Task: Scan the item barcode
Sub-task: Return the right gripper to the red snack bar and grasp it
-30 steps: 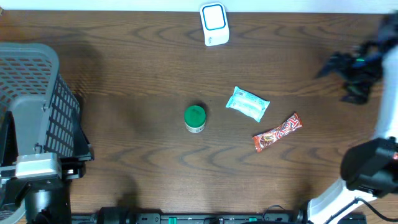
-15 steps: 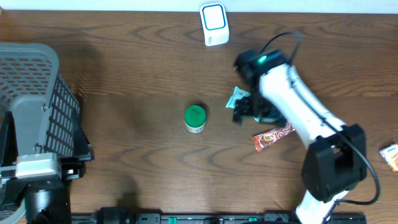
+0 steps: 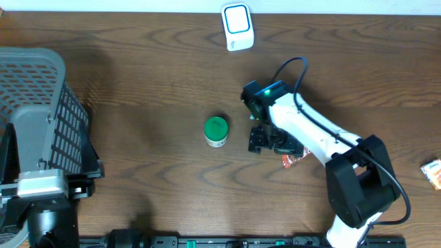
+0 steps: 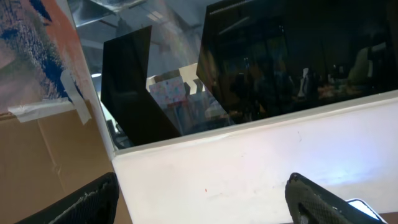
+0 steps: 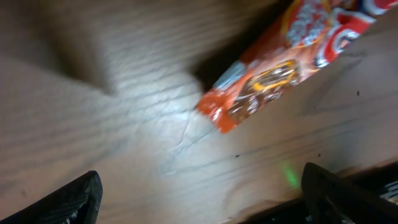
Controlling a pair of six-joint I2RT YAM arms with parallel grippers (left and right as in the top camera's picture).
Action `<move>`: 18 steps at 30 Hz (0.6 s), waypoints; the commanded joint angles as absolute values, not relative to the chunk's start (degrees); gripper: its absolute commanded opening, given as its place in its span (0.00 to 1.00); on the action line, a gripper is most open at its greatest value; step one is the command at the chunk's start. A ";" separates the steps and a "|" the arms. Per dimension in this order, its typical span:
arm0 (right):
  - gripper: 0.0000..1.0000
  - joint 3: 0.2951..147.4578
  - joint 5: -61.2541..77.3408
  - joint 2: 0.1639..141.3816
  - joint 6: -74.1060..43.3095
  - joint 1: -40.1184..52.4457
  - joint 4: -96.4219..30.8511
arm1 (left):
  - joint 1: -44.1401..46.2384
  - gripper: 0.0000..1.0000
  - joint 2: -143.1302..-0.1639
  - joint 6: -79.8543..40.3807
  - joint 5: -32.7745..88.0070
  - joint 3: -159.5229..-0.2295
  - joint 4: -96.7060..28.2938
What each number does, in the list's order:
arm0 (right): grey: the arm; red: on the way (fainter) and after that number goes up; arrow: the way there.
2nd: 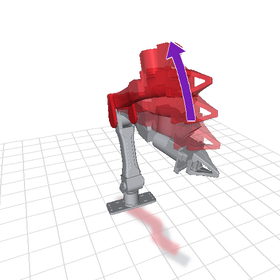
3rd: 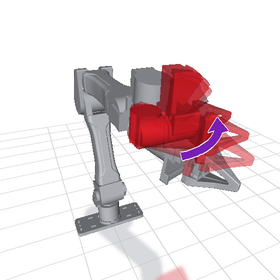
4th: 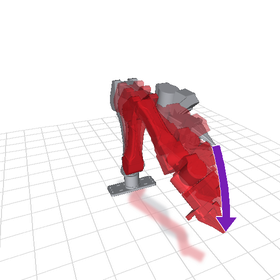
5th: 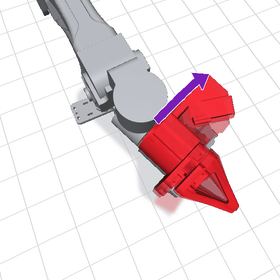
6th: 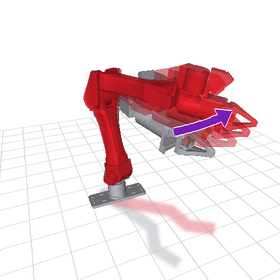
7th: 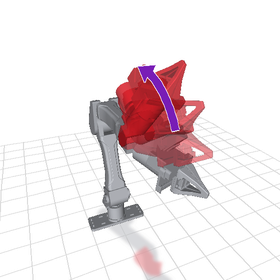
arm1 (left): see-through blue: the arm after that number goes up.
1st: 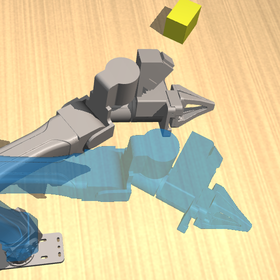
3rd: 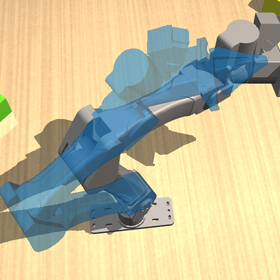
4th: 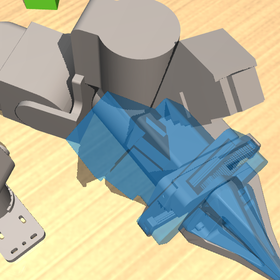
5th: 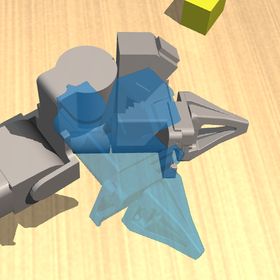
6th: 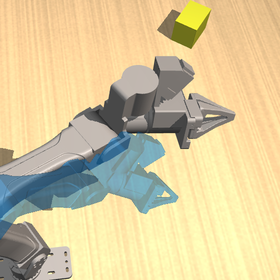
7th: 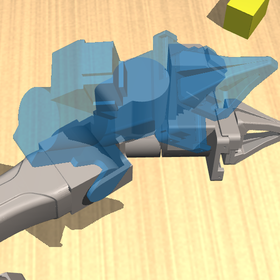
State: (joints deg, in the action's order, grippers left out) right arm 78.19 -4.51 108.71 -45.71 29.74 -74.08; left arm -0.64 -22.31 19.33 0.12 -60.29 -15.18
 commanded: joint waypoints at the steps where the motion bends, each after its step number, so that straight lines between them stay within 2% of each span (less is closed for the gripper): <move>1: 0.92 78.04 -4.16 110.08 -49.36 25.96 -73.97 | -0.80 0.86 -21.47 19.40 1.06 -59.79 -14.96; 4: 0.88 78.06 -4.19 112.09 -49.74 24.08 -74.15 | -0.80 0.86 -21.47 19.42 1.06 -59.79 -14.94; 12: 0.87 78.04 -4.40 117.67 -49.71 22.90 -72.77 | -0.80 0.86 -21.47 19.42 1.06 -59.79 -14.94; 18: 0.73 78.04 -6.42 120.99 -51.31 21.78 -72.10 | -0.80 0.86 -21.47 19.42 1.06 -59.79 -14.96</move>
State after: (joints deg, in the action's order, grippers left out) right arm 78.37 -4.01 118.50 -49.01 22.79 -72.55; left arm -0.64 -22.20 19.31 0.12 -60.29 -15.18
